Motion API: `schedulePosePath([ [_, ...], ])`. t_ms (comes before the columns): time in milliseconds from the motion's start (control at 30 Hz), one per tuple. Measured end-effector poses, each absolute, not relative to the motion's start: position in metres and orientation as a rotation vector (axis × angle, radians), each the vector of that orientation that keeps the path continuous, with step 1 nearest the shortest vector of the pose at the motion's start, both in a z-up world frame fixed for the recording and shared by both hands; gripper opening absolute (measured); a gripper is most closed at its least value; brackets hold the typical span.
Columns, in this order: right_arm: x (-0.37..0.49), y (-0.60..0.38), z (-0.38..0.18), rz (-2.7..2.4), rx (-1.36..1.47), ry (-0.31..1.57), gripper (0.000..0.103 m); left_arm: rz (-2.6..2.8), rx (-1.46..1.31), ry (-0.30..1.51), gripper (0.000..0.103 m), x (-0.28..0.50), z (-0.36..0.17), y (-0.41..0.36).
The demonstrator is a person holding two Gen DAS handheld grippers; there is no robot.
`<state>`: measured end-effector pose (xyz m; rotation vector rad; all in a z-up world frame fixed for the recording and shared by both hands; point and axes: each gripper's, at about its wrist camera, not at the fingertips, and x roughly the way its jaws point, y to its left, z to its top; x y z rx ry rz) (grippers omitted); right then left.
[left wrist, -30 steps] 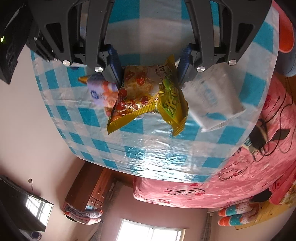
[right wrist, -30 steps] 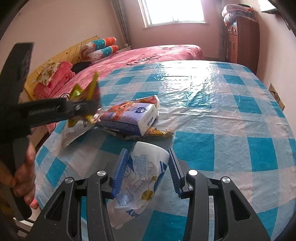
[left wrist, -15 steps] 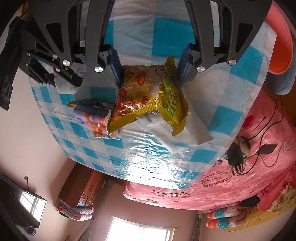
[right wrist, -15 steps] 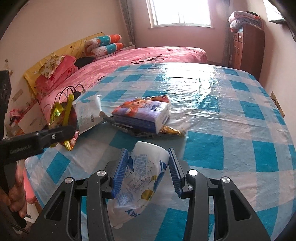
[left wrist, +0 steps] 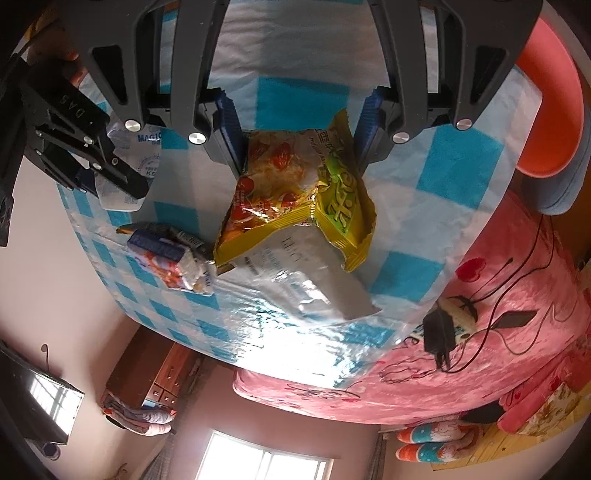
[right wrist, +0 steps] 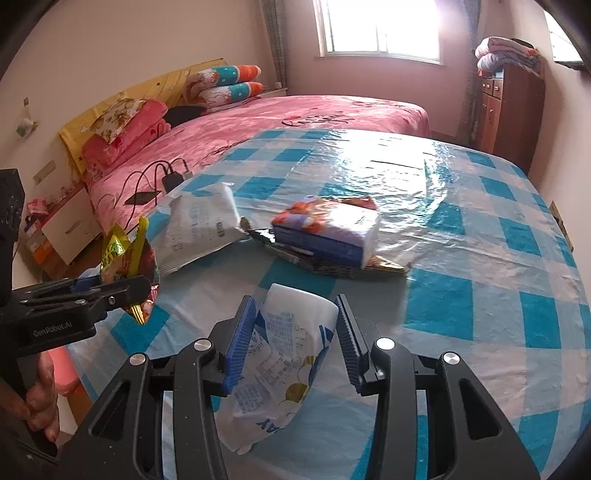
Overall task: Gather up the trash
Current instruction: 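Carry both held bags from the table over the orange bucket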
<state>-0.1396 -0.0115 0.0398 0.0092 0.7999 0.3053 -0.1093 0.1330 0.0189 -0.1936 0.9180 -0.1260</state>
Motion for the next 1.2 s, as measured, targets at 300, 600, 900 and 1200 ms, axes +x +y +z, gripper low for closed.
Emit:
schedulePosePath([
  [300, -0.143, 0.01, 0.042, 0.348, -0.001, 0.814, 0.045, -0.111, -0.226, 0.927, 0.054, -0.12, 0.011, 0.152],
  [600, -0.148, 0.035, 0.041, 0.392, -0.027, 0.829, 0.045, -0.1, -0.256, 0.922, 0.054, -0.133, 0.01, 0.173],
  [900, -0.154, 0.06, 0.041, 0.427, -0.063, 0.842, 0.045, -0.086, -0.287, 0.922, 0.054, -0.145, 0.005, 0.194],
  [1200, -0.16, 0.083, 0.042, 0.457, -0.103, 0.849, 0.045, -0.088, -0.331, 0.902, 0.054, -0.155, 0.006, 0.214],
])
